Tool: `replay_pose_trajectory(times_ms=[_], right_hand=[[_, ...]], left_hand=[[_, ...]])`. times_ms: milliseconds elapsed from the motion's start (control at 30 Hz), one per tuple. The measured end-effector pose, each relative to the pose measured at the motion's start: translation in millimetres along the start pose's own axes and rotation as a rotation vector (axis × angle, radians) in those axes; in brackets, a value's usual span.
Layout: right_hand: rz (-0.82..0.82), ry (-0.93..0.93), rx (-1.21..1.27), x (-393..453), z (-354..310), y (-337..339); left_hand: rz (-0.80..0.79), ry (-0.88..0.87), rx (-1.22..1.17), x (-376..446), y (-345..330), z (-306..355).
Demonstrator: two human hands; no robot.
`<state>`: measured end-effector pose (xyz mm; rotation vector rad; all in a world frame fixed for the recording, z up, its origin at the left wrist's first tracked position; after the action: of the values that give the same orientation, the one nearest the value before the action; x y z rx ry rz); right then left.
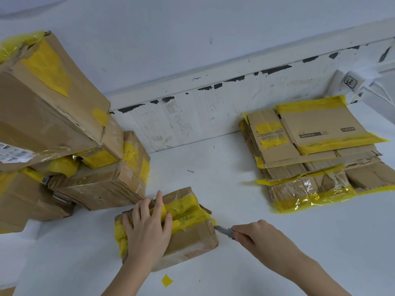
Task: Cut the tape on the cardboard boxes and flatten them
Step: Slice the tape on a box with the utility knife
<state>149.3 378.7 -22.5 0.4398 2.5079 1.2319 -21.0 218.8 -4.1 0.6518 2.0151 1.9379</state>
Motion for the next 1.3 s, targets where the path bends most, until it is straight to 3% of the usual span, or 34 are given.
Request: replay_pose_trajectory(times_ms=[133,333,500,633,833,933,1033,1133,1300], right_hand=[[0.08,-0.191,0.069,4.5,37.0,-2.5],[0.131,-0.404,-0.072,31.0,73.0,-37.6],[0.219,-0.382,-0.334,52.9,76.7,-42.5],[0.252,-0.365,-0.404,60.9,83.5,-46.6],[0.246,-0.413,-0.483,60.7,83.1,-50.1],[0.348,-0.374,-0.474,61.4,73.6,-40.9],[0.241,-0.4,-0.508,56.1,77.7,-44.8],[0.256,-0.372,-0.479,62.3,58.7,-26.0],[0.407,-0.005,-0.179,70.5,-55.6,9.1]], left_hand=[[-0.032,0.023,0.076,-1.4,-1.3,-1.5],[-0.206,0.122,0.089,13.3,1.4,-17.1],[-0.408,0.066,-0.237,0.3,-14.7,-14.5],[-0.306,0.165,-0.503,-10.1,-16.3,-1.2],[-0.229,0.17,-0.515,-11.5,-15.1,1.2],[-0.179,0.156,-0.481,-11.9,-8.9,3.2],[-0.067,0.077,-0.404,-7.7,3.9,7.5],[0.059,-0.109,-0.275,-3.9,17.2,22.8],[0.042,-0.161,-0.27,-5.9,7.1,33.2]])
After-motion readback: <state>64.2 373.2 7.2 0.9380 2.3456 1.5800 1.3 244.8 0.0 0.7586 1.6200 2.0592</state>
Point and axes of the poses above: each hand's wrist, its own x-axis towards the middle knuckle, its own y-axis out of the back of the hand, z = x × y, the point moved 10 cm from there along x, towards the middle knuckle, and after that the axes turned 12 degrees about z, right-handed, at the moved point
